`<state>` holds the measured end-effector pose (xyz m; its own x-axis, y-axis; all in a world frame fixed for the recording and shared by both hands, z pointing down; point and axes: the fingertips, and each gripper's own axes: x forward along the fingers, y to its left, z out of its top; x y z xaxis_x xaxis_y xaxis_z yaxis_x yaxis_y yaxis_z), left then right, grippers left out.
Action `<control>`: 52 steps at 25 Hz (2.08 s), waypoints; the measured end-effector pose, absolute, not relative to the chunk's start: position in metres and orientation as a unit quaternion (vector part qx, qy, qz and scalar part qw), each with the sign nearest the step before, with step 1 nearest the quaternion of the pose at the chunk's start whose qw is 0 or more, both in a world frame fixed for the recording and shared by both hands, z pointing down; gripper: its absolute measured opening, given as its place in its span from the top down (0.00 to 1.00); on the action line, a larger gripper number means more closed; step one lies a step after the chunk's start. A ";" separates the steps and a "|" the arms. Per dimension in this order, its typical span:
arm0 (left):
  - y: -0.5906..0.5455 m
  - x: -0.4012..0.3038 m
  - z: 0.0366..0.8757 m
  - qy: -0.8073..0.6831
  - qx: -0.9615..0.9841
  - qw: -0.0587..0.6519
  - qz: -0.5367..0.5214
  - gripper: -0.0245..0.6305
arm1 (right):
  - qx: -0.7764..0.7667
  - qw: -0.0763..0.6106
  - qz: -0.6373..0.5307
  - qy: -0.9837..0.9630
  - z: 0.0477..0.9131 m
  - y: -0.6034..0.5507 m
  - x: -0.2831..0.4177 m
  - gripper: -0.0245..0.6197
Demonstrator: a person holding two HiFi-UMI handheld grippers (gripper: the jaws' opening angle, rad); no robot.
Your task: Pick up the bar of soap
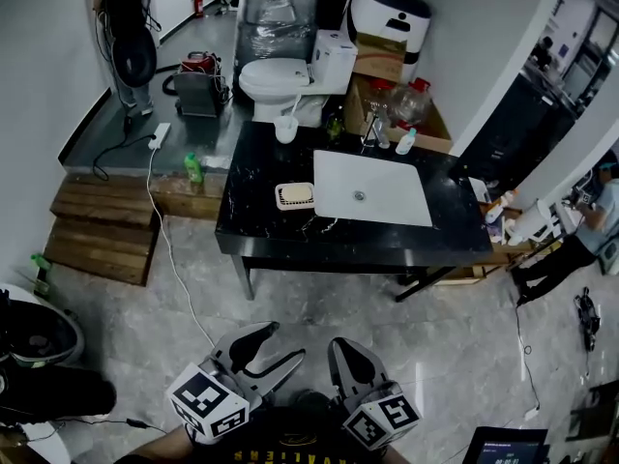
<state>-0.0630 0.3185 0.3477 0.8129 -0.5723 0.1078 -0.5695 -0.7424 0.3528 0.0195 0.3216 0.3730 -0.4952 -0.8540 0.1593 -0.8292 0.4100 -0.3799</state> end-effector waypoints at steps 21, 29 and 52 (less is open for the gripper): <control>0.225 -0.073 0.373 -0.345 0.916 0.203 0.018 0.57 | -0.447 0.020 -0.225 0.865 0.387 0.210 0.004 0.93; 0.178 -0.034 0.366 -0.364 0.910 0.197 0.031 0.57 | -0.419 0.028 -0.240 0.875 0.385 0.157 0.036 0.93; 0.099 -0.010 0.374 -0.369 0.908 0.189 0.056 0.57 | -0.419 0.046 -0.267 0.867 0.395 0.073 0.063 0.93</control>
